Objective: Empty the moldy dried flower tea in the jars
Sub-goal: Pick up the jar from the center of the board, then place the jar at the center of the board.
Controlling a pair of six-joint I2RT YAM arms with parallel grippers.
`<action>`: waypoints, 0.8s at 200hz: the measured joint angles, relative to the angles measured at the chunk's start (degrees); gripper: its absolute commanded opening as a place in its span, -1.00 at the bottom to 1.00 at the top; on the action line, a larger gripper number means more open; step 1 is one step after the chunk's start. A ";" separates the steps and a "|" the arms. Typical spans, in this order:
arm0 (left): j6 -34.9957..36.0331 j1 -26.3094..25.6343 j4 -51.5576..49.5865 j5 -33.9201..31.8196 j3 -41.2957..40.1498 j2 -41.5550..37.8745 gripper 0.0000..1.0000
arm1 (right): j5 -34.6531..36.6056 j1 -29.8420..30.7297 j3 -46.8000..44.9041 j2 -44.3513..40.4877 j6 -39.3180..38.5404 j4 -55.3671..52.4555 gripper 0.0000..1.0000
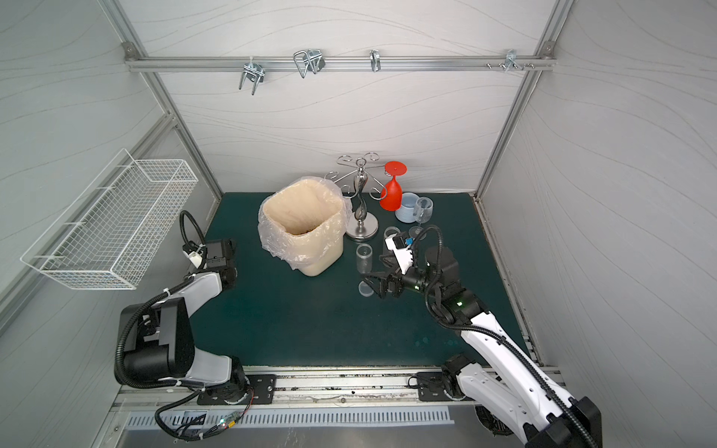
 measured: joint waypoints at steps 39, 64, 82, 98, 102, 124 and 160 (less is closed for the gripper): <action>0.48 -3.63 -1.18 1.55 0.11 -1.77 -0.60 | 0.02 0.00 0.02 -2.95 -0.02 -0.50 0.98; 0.94 -8.07 -1.81 1.92 0.11 -2.47 -0.69 | 0.04 0.00 0.02 -4.13 -0.39 -1.42 0.98; 1.09 -10.86 -2.78 2.49 0.11 -3.15 -0.73 | 0.07 0.00 0.02 -5.01 -0.66 -2.21 0.98; 1.16 -13.40 -3.56 3.37 0.11 -4.22 -0.75 | 0.07 0.00 0.02 -5.84 -0.90 -2.89 0.98; 1.16 -14.03 -3.78 3.56 0.11 -4.50 -0.75 | 0.07 0.00 0.02 -5.97 -0.92 -2.99 0.98; 1.57 -18.12 -4.46 4.83 0.04 -6.88 -0.75 | 0.07 0.00 0.11 -6.60 -0.98 -3.56 0.98; 2.34 -24.37 -6.43 7.02 -2.10 -13.57 -0.75 | 0.07 0.00 0.15 -7.50 -1.03 -4.46 0.98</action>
